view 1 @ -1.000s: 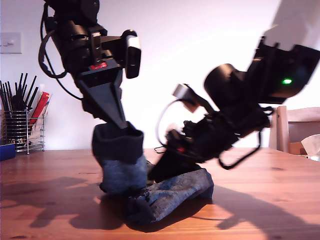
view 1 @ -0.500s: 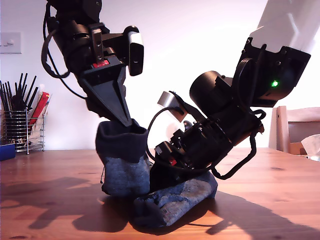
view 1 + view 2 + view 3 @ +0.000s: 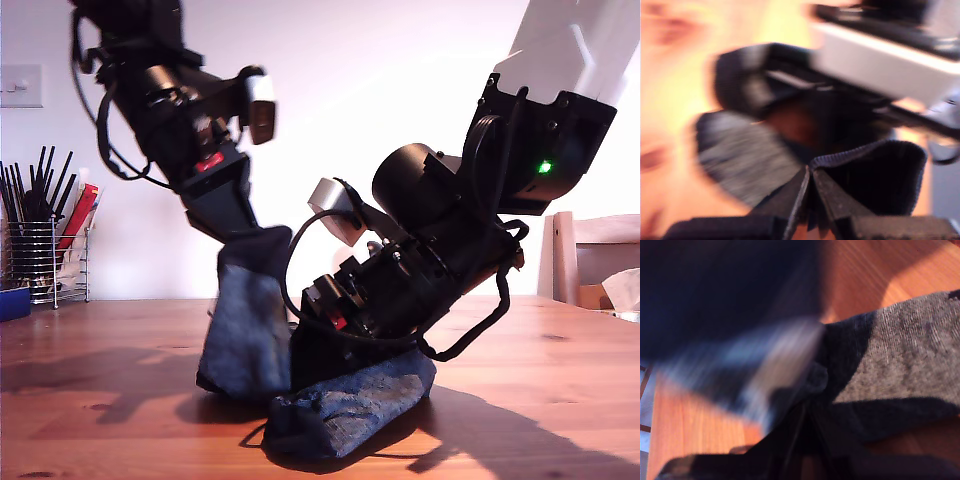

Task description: Fold the socks in front of you. After folding them, place them to the right side.

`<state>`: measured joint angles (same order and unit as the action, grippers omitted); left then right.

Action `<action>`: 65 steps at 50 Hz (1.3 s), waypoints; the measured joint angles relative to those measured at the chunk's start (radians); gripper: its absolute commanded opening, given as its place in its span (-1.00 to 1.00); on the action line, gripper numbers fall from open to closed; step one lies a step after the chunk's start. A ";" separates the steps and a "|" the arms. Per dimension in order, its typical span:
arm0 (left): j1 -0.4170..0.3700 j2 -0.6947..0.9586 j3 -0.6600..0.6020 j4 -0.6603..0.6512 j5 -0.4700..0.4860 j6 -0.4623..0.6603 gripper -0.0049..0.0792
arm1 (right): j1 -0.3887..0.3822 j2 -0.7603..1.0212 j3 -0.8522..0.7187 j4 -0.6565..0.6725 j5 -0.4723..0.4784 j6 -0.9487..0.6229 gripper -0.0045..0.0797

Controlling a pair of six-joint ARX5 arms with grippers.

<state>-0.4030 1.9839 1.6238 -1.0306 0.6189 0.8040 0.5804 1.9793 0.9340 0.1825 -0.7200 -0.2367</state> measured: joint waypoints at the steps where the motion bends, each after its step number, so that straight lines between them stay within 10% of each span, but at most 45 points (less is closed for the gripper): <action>1: 0.003 0.000 0.000 0.006 -0.001 0.000 -0.93 | 0.000 -0.002 0.000 -0.004 0.000 0.000 -0.92; 65: -0.003 0.084 0.000 0.299 0.082 0.038 -0.93 | -0.055 -0.207 0.149 -0.489 0.182 -0.183 -0.68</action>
<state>-0.4057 2.0674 1.6238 -0.7311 0.7006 0.8417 0.5251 1.7721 1.0828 -0.3069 -0.5385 -0.4202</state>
